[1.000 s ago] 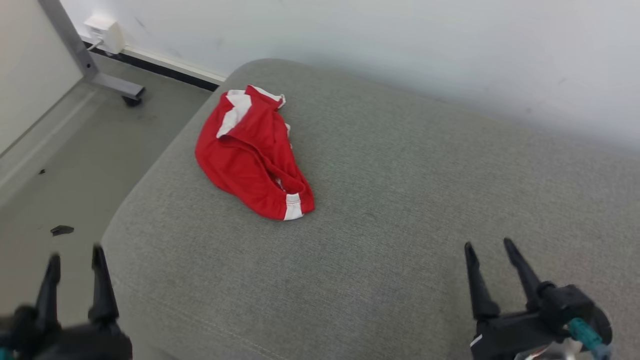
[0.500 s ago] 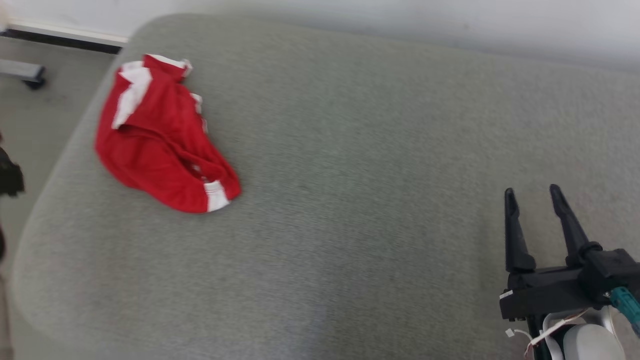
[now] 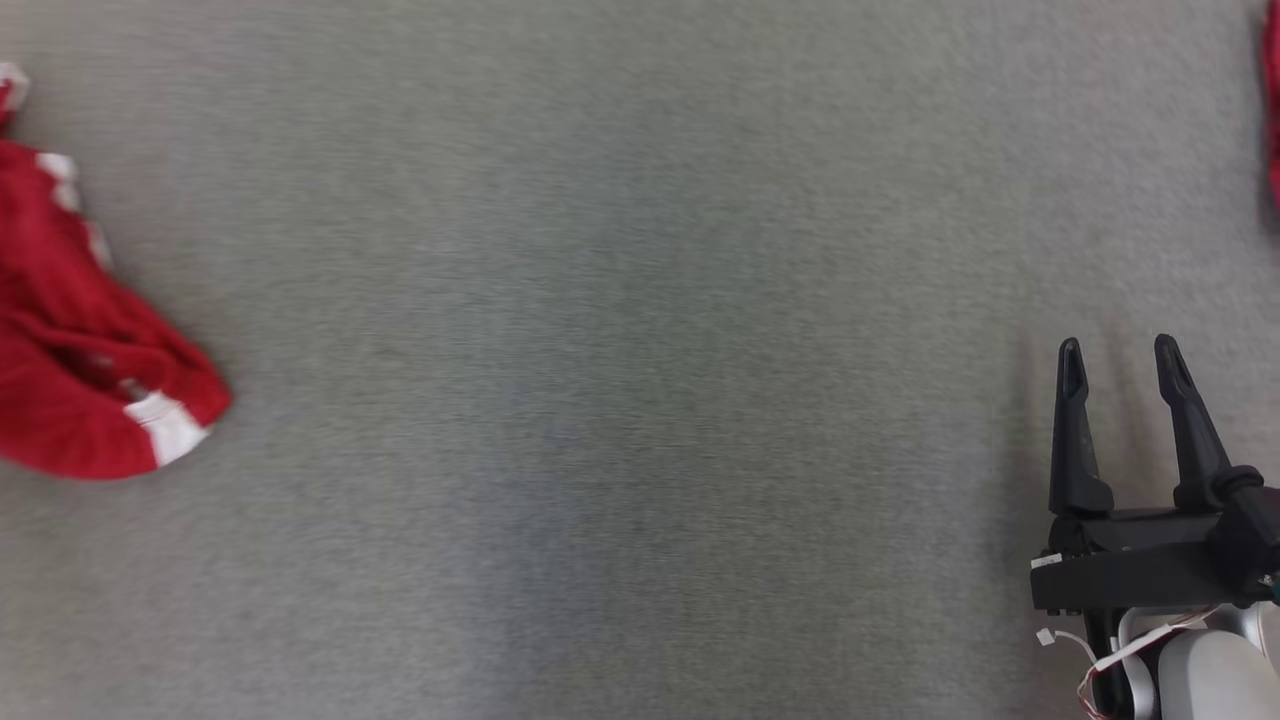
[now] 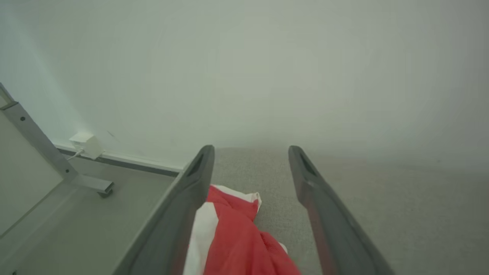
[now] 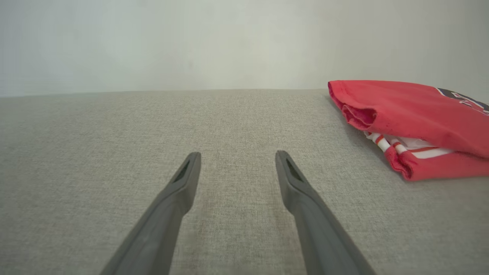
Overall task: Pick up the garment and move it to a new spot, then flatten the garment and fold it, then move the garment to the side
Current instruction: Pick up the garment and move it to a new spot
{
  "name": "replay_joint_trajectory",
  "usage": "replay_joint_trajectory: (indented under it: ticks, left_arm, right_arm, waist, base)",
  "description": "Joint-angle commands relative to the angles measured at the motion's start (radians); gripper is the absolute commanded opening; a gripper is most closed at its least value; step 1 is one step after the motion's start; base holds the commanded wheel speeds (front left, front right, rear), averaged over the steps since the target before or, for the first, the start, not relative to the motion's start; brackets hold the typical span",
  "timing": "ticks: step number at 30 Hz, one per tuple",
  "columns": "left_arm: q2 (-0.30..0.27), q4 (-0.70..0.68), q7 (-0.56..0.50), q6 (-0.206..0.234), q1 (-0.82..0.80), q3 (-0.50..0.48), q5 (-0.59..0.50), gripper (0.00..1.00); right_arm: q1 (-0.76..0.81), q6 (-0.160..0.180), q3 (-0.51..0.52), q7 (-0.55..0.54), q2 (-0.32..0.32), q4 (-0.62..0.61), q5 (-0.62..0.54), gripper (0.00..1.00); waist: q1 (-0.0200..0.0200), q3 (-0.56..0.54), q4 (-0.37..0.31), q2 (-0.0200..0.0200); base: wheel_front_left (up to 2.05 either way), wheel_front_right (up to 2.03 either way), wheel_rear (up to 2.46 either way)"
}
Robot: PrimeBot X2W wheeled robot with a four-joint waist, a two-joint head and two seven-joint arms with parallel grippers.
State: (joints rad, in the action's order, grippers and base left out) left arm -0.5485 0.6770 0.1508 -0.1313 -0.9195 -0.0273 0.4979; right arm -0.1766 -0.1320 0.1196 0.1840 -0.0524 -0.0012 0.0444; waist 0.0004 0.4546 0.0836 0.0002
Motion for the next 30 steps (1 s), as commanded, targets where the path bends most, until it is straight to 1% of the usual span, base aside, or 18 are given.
replay_joint_trajectory:
  ticks: [1, 3, 4, 5, 11, 16, 17, 18, 19, 21, 25, 28, 30]
  left_arm:
    - [-0.014, 0.031, -0.025, 0.001, -0.010, 0.009, 0.020, 1.00]
    - [-0.039, 0.101, -0.079, 0.001, -0.011, 0.024, 0.027, 1.00]
    - [-0.043, 0.143, -0.123, 0.001, -0.006, 0.031, 0.037, 1.00]
    - [-0.037, 0.157, -0.154, 0.001, -0.006, 0.048, 0.051, 1.00]
    - [-0.052, 0.267, -0.342, 0.001, 0.018, 0.096, 0.124, 1.00]
    - [-0.046, 0.316, -0.433, 0.001, 0.030, 0.127, 0.158, 1.00]
    - [-0.047, 0.327, -0.442, 0.001, 0.029, 0.127, 0.163, 0.60]
    - [-0.049, 0.335, -0.445, 0.002, 0.027, 0.129, 0.164, 0.12]
    - [-0.052, 0.335, -0.427, 0.002, 0.024, 0.130, 0.162, 0.00]
    - [-0.067, 0.338, -0.384, 0.002, 0.011, 0.129, 0.151, 0.00]
    - [-0.069, 0.317, -0.260, 0.011, -0.021, 0.133, 0.128, 0.00]
    - [-0.079, 0.291, -0.186, 0.009, -0.041, 0.160, 0.089, 0.00]
    - [-0.072, 0.267, -0.150, 0.007, -0.058, 0.175, 0.073, 0.00]
  right_arm:
    - [-0.010, 0.003, -0.003, 0.002, 0.003, -0.004, 0.005, 1.00]
    - [-0.011, 0.003, -0.004, 0.003, 0.003, -0.002, 0.008, 1.00]
    - [-0.012, 0.003, -0.004, 0.004, 0.003, -0.001, 0.009, 1.00]
    - [-0.012, 0.003, -0.002, 0.005, 0.003, -0.001, 0.009, 1.00]
    - [-0.004, 0.003, 0.004, 0.004, 0.003, 0.000, 0.013, 1.00]
    - [-0.006, 0.003, 0.004, 0.003, 0.003, 0.000, 0.014, 1.00]
    - [-0.007, 0.003, 0.003, 0.003, 0.003, 0.002, 0.014, 1.00]
    - [-0.007, 0.003, 0.001, 0.002, 0.003, 0.003, 0.014, 1.00]
    - [-0.007, 0.003, 0.001, 0.002, 0.003, 0.004, 0.015, 1.00]
    - [-0.006, 0.003, -0.002, 0.003, 0.003, 0.007, 0.018, 1.00]
    - [0.003, 0.003, 0.000, 0.011, 0.003, 0.023, 0.024, 1.00]
    - [0.010, 0.003, -0.002, 0.018, 0.003, 0.039, 0.032, 1.00]
    - [0.015, 0.003, -0.003, 0.022, 0.003, 0.051, 0.037, 1.00]
  waist:
    - [-0.0004, 0.073, -0.081, -0.0002]
    - [-0.0004, 0.071, -0.089, -0.0002]
    - [-0.0004, 0.069, -0.093, -0.0002]
    - [-0.0004, 0.066, -0.095, -0.0002]
    - [-0.0004, 0.056, -0.101, -0.0002]
    - [-0.0004, 0.048, -0.103, -0.0002]
    - [-0.0004, 0.045, -0.103, -0.0002]
    - [-0.0004, 0.043, -0.104, -0.0002]
    - [-0.0004, 0.039, -0.103, -0.0002]
    - [-0.0004, 0.030, -0.104, -0.0002]
    - [-0.0004, -0.005, -0.097, -0.0002]
    - [-0.0004, -0.040, -0.090, -0.0002]
    - [-0.0004, -0.068, -0.085, -0.0002]
  base:
    - [0.00, 0.00, 0.00]
    - [0.00, 0.00, 0.00]
    - [0.00, 0.00, 0.00]
    - [0.00, 0.00, 0.00]
    - [0.00, 0.00, 0.00]
    - [0.00, 0.00, 0.00]
    - [0.00, 0.00, 0.00]
    - [0.00, 0.00, 0.00]
    - [0.00, 0.00, 0.00]
    - [0.00, 0.00, 0.00]
    - [0.00, 0.00, 0.00]
    - [0.00, 0.00, 0.00]
    - [0.00, 0.00, 0.00]
